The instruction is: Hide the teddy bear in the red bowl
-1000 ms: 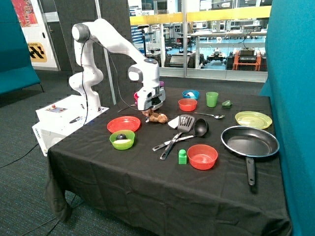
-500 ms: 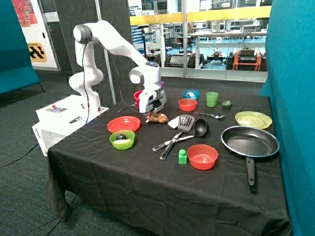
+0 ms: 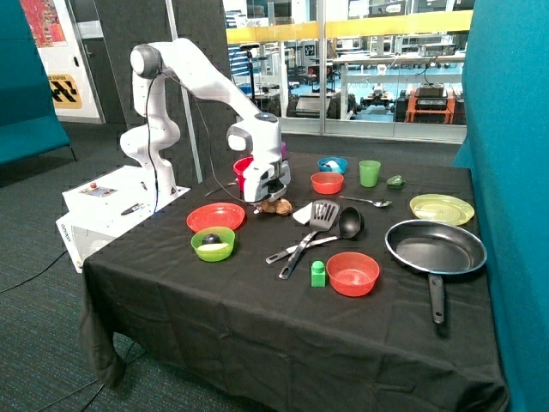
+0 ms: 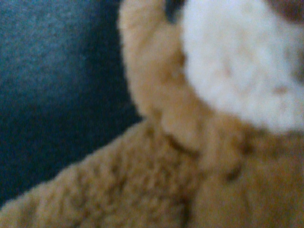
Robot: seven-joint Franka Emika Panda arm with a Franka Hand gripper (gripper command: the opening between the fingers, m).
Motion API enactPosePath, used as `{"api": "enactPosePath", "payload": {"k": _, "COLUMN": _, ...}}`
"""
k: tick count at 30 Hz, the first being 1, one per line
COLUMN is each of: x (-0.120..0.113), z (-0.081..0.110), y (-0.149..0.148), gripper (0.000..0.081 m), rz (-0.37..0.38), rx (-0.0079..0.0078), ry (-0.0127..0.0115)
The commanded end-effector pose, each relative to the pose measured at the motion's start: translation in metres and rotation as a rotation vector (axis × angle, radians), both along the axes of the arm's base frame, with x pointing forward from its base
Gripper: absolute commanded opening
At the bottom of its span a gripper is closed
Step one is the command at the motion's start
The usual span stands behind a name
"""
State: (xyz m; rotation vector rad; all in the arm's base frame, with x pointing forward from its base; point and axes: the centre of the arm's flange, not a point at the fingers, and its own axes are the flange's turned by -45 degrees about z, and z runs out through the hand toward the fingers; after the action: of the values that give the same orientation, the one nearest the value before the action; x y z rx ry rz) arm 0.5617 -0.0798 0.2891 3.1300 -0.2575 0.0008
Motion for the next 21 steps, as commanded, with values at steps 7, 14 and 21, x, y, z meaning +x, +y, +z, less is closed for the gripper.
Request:
{"api": "enactPosePath", "payload": {"k": 7, "x": -0.0028, "z": -0.0153, "y": 0.0, "gripper": 0.0002, "rz": -0.006, "rx": 0.001, "ry": 0.0004}}
{"api": "enactPosePath", "payload": {"k": 14, "x": -0.0005, "z": -0.0134, "y": 0.0023, "gripper": 0.0, "rz": 0.008, "rx": 0.001, "ry": 0.0004}}
{"api": "enactPosePath", "payload": {"k": 21, "x": -0.0006, "z": -0.0135, "y": 0.0058, "gripper": 0.0, "rz": 0.025, "rx": 0.001, "ry": 0.0004}}
